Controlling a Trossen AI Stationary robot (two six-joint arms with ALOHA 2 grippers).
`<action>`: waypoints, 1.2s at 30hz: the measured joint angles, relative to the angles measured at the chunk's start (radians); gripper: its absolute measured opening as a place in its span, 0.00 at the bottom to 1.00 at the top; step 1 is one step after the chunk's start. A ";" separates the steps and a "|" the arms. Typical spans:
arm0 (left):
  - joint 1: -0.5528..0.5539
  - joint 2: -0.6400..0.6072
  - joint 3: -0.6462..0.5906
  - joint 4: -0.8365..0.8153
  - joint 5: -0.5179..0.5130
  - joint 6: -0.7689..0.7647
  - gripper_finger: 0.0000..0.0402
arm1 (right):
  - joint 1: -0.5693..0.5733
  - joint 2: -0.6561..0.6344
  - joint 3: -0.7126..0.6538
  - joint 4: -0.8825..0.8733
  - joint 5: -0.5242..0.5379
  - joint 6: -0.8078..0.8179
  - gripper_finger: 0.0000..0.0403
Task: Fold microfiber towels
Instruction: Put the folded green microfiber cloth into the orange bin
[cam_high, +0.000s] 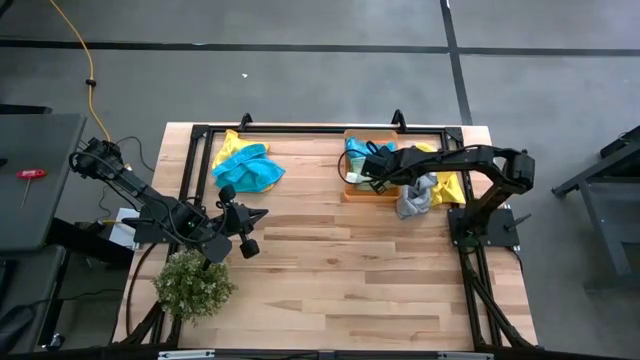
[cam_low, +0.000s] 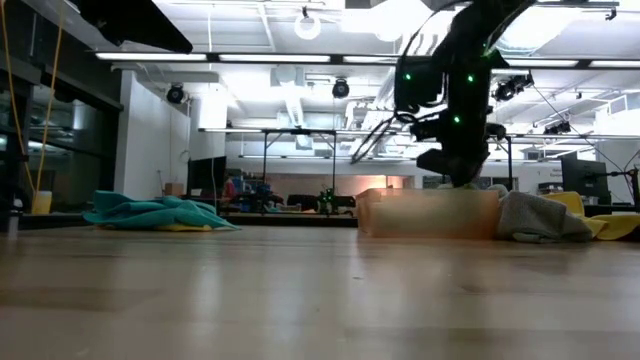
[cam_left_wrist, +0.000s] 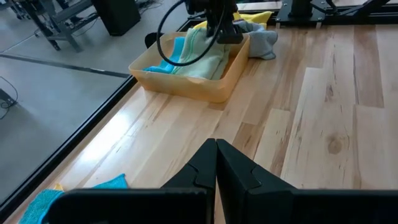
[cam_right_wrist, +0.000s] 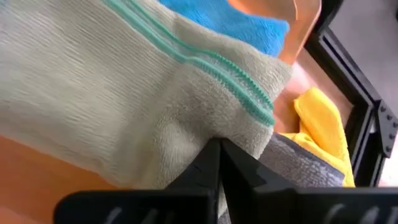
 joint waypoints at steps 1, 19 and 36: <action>0.000 0.000 0.000 0.000 0.000 0.000 0.00 | -0.004 0.000 -0.010 0.008 0.001 0.001 0.00; 0.000 0.000 0.000 0.001 -0.003 0.000 0.00 | 0.026 -0.106 0.138 0.078 -0.137 -0.165 0.00; 0.000 0.000 0.000 0.000 -0.003 0.000 0.00 | -0.015 0.180 0.189 0.183 -0.286 -0.809 0.00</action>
